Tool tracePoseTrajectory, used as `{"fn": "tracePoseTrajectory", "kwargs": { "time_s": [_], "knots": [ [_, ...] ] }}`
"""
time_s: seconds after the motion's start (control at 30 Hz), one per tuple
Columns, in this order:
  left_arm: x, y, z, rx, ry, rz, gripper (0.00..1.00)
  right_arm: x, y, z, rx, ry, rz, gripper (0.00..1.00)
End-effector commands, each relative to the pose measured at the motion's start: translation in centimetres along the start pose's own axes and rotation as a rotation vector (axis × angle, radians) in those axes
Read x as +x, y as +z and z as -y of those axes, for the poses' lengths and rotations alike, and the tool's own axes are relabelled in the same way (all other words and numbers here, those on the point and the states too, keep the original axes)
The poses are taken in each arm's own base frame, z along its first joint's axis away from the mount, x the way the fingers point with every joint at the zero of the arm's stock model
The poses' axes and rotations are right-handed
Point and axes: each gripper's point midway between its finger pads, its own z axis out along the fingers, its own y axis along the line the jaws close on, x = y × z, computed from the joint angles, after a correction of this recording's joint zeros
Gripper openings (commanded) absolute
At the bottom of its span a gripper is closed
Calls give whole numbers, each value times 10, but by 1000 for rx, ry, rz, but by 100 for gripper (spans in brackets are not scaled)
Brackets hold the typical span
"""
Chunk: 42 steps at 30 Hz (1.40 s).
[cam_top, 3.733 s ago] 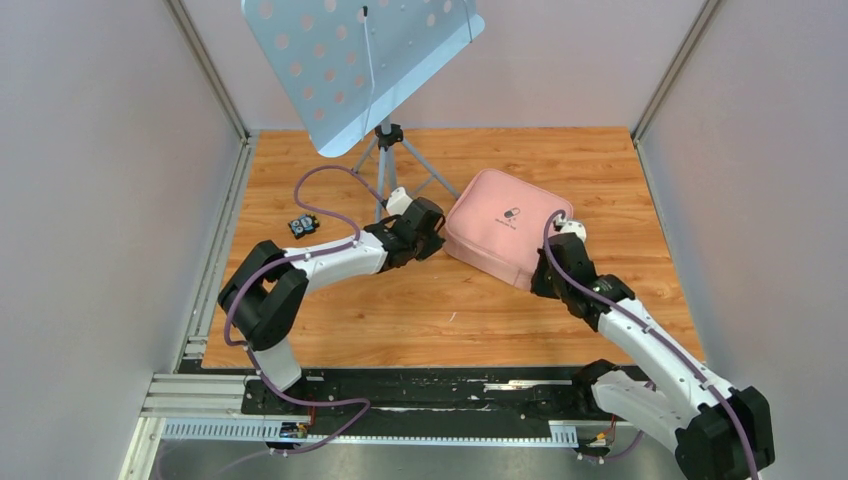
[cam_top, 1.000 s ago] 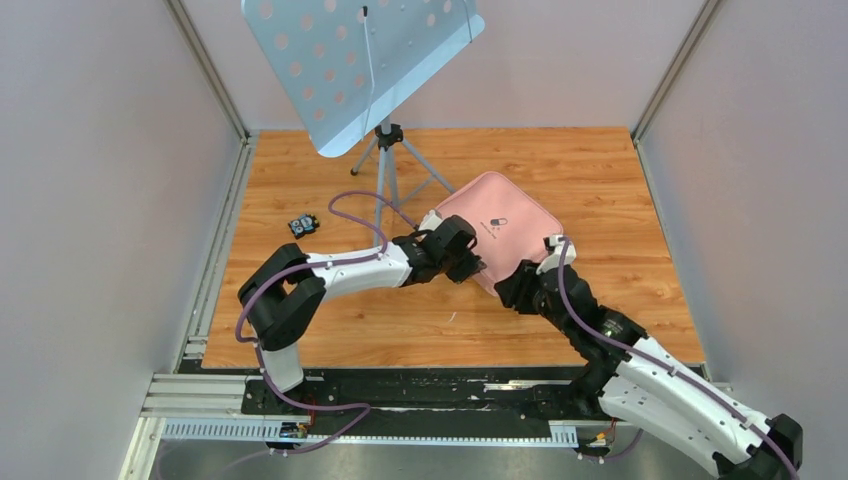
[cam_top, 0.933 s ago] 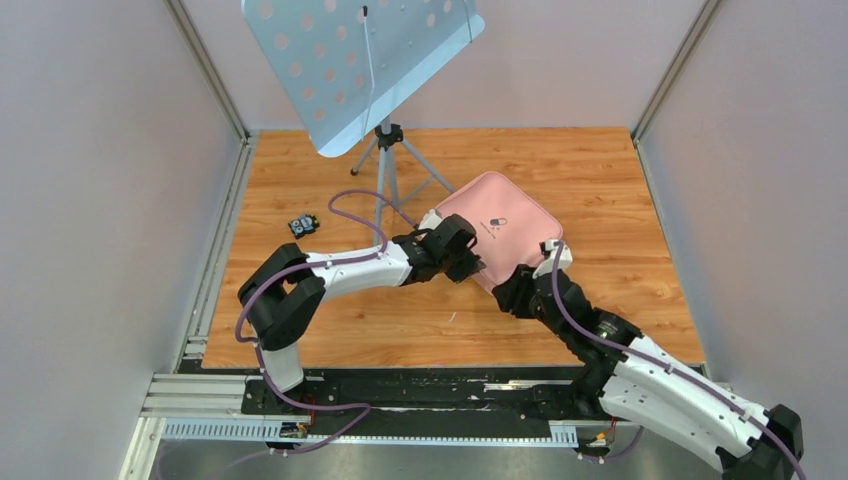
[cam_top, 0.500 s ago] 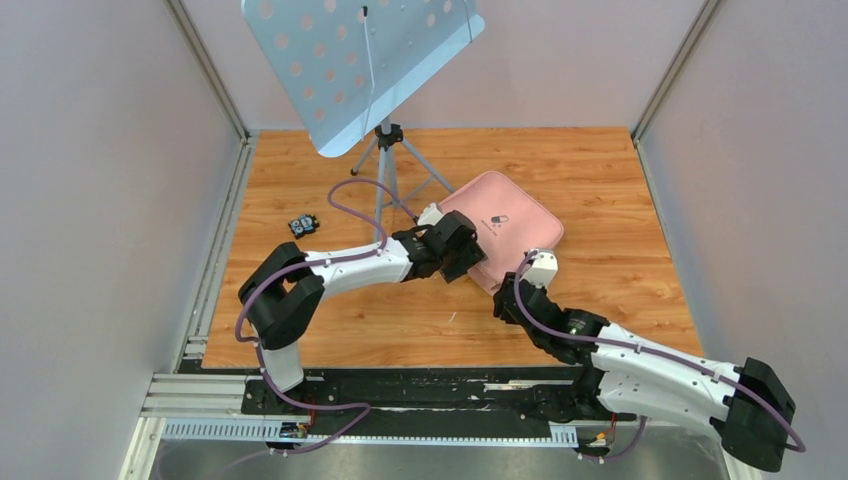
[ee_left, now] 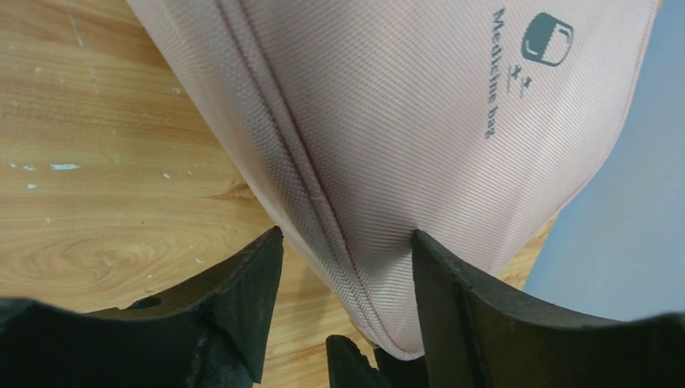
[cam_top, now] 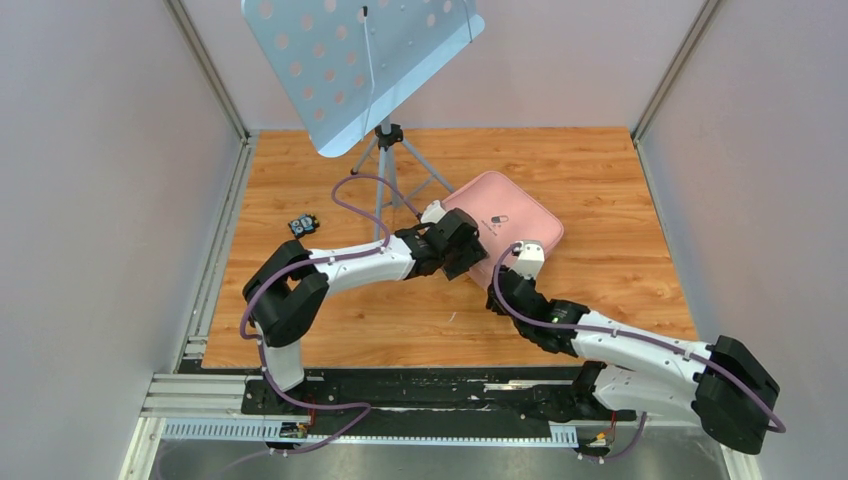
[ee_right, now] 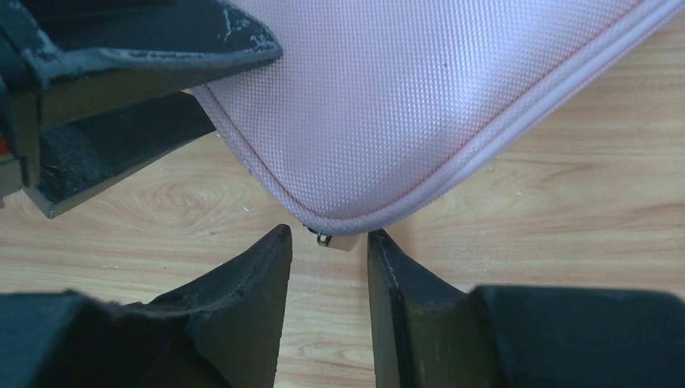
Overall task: Organize the medicine kit
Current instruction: Zip the medicine box at the center of the board.
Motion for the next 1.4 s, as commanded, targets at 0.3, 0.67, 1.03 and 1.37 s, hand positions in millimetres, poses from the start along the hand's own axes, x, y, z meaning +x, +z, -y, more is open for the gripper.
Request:
{"fn": "tracePoseTrajectory", "kwargs": {
  "time_s": [0.3,0.67,1.03,1.37],
  "knots": [
    [-11,4,5,-3,1,22,41,-29,12,-10,-14,25,93,24],
    [-7,5,6,2,-6,6,28,-29,10,-4,-13,14,101,6],
    [-7,5,3,-7,-11,2,0,-35,-2,24,61,39,162,0],
    [-18,-4,-5,-13,-8,30,0,-20,-2,42,138,80,101,0]
  ]
}}
